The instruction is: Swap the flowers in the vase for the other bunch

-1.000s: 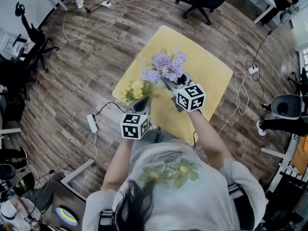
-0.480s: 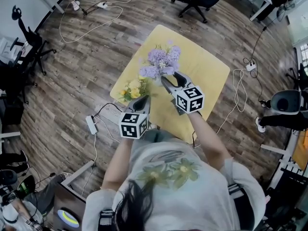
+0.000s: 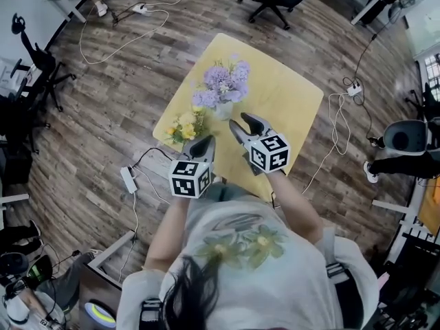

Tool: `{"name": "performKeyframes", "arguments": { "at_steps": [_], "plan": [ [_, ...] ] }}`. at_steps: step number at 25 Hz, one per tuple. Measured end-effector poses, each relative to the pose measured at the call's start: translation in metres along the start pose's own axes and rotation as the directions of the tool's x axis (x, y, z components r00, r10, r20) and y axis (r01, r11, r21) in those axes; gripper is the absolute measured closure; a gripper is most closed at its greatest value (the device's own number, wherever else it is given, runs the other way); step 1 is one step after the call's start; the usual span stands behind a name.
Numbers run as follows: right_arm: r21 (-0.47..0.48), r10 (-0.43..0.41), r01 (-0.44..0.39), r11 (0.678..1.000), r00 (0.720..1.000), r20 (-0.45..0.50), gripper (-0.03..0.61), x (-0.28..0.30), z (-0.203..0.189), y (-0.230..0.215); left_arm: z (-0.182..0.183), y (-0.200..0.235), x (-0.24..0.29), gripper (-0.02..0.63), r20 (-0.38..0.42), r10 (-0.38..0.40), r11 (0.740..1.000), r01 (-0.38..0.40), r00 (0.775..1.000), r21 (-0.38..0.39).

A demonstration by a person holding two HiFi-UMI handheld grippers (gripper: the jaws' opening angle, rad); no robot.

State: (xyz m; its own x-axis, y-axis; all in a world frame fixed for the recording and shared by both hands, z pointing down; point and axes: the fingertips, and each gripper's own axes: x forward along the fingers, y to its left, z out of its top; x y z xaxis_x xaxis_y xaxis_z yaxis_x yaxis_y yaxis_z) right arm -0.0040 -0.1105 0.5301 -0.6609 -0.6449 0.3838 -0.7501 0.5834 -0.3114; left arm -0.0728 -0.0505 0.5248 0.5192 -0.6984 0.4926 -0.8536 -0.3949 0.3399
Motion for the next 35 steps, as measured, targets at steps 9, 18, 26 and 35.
{"name": "performKeyframes", "arguments": {
  "at_steps": [9,18,26,35],
  "plan": [
    [-0.106,0.039,-0.040,0.994,0.999,-0.011,0.522,-0.027,-0.012,0.021,-0.002,-0.033,0.008,0.595,-0.005,-0.063,0.997,0.063,0.998,0.035],
    [-0.122,0.025,-0.024,0.992,1.000,0.012,0.536,-0.062,-0.024,0.033,-0.010,-0.061,0.008,0.595,-0.004,-0.114,0.992,0.114,0.993,0.062],
    [-0.114,0.004,-0.003,0.993,1.000,0.012,0.538,-0.077,-0.033,0.038,-0.016,-0.077,0.006,0.595,-0.019,-0.146,0.986,0.147,0.989,0.077],
    [-0.081,-0.016,0.018,0.997,0.999,0.029,0.538,-0.083,-0.036,0.033,-0.019,-0.081,0.008,0.595,-0.022,-0.150,0.985,0.152,0.988,0.080]
  ]
}}
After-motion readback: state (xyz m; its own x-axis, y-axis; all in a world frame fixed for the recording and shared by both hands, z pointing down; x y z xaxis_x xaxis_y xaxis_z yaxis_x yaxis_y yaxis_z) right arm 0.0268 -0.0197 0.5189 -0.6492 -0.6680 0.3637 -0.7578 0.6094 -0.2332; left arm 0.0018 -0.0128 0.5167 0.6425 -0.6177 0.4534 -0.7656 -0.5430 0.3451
